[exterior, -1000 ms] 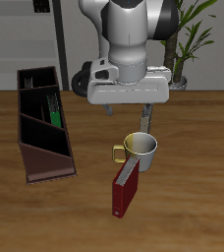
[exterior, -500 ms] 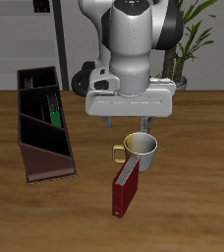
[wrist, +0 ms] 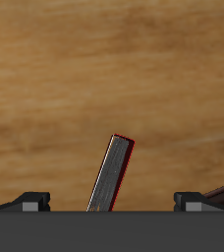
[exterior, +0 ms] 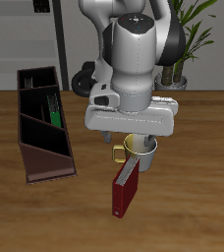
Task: Place the green book into the right desk caddy's front compartment and place the left yellow book into the right desk caddy's right compartment and place the red book into the right desk caddy's right compartment
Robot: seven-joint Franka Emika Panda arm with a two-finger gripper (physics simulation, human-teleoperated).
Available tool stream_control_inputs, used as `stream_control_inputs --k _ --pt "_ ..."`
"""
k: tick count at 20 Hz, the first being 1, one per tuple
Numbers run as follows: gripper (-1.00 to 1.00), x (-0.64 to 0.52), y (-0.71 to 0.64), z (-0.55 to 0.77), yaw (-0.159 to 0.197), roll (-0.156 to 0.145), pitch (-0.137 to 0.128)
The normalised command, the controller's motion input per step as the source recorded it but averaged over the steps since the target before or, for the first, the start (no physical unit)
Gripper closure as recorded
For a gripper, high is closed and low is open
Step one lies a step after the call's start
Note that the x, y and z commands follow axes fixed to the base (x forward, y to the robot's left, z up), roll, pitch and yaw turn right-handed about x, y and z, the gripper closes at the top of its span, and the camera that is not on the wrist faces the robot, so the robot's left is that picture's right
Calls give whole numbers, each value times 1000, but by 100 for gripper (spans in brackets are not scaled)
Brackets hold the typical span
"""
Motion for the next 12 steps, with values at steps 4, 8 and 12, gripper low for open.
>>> stream_control_inputs --k 4,8,12 --pt "-100 156 -36 -214 -47 29 -13" --pt "-100 176 -88 -371 -62 3 29" --pt "-100 76 -57 -317 -51 -7 15"
